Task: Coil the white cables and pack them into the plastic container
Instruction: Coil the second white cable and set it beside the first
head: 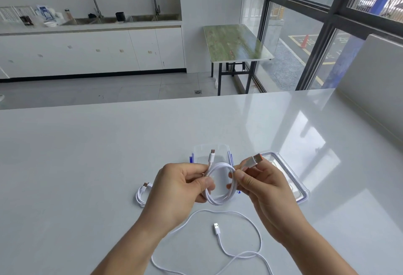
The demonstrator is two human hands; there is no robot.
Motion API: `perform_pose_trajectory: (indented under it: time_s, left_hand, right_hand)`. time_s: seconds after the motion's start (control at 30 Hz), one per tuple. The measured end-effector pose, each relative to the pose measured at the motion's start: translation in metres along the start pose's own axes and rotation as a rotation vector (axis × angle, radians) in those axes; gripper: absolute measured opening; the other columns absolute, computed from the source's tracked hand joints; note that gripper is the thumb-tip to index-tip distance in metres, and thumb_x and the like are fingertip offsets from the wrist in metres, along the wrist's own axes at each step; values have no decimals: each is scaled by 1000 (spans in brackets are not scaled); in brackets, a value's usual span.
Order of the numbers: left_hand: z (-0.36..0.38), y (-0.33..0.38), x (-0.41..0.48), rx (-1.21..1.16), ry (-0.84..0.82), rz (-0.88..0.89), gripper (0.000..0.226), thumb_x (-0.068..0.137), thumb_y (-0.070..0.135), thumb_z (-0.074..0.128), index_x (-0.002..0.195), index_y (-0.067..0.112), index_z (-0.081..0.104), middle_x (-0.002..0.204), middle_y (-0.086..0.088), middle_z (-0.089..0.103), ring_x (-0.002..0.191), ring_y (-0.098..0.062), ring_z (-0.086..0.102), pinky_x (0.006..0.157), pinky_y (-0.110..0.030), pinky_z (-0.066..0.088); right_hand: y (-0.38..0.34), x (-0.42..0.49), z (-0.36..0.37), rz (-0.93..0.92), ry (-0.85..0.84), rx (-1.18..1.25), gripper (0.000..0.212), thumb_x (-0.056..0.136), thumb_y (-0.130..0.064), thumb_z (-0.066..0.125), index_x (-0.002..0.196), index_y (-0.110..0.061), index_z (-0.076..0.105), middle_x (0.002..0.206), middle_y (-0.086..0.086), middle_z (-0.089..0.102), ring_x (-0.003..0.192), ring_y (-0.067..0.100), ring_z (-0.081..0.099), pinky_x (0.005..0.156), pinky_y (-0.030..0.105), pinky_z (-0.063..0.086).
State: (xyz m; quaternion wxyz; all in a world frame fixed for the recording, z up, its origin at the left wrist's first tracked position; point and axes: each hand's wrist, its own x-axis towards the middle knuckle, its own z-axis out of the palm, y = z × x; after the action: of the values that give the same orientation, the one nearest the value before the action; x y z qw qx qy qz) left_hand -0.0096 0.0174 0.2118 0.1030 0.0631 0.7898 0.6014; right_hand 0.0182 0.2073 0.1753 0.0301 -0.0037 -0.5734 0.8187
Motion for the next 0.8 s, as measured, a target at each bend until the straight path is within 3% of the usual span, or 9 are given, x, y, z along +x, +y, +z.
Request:
perform_pose_trajectory:
  time_s: [0.13, 0.27, 0.43, 0.53, 0.63, 0.8]
  left_hand:
    - [-1, -1, -2, -116, 23, -43, 24, 85, -4, 69, 84, 17, 82, 72, -12, 77, 62, -22, 72, 61, -30, 62]
    - [-2, 1, -3, -209, 11, -78, 24, 88, -5, 66, 84, 13, 82, 71, -15, 76, 59, -23, 70, 61, -33, 62]
    - [3, 6, -7, -283, -55, -107, 23, 88, -6, 66, 85, 11, 82, 70, -15, 75, 58, -23, 67, 58, -30, 60]
    - [4, 6, -9, -321, -46, -115, 23, 89, -5, 65, 84, 10, 82, 69, -15, 74, 58, -23, 66, 59, -32, 60]
    - [2, 3, -6, -415, 14, -161, 17, 89, -4, 65, 89, 4, 80, 71, -16, 74, 59, -23, 66, 58, -32, 60]
    - [2, -5, -3, -459, 92, -232, 13, 88, -2, 66, 96, -1, 77, 72, -17, 75, 57, -22, 68, 56, -31, 60]
  right_hand:
    - [-9, -5, -3, 26, 9, 17, 17, 81, -16, 76, 89, -3, 68, 106, 26, 73, 89, 34, 71, 75, 36, 57]
    - [-8, -10, -7, 74, 134, 37, 19, 77, -18, 74, 87, -4, 66, 90, 27, 74, 76, 32, 69, 67, 35, 58]
    - [-3, -14, -9, 155, 224, 9, 5, 82, -7, 74, 83, -5, 70, 69, 12, 71, 56, 23, 60, 52, 28, 55]
    - [-4, -17, -10, 119, 268, -15, 6, 83, -4, 74, 78, -8, 71, 72, 17, 73, 55, 23, 59, 51, 28, 54]
    - [-11, -24, -6, 56, 278, 60, 11, 74, -15, 77, 79, -8, 70, 81, 27, 74, 57, 25, 61, 53, 29, 54]
    - [-15, -33, 0, -87, 264, -59, 20, 72, -24, 78, 78, -6, 72, 78, 25, 75, 58, 28, 65, 56, 30, 56]
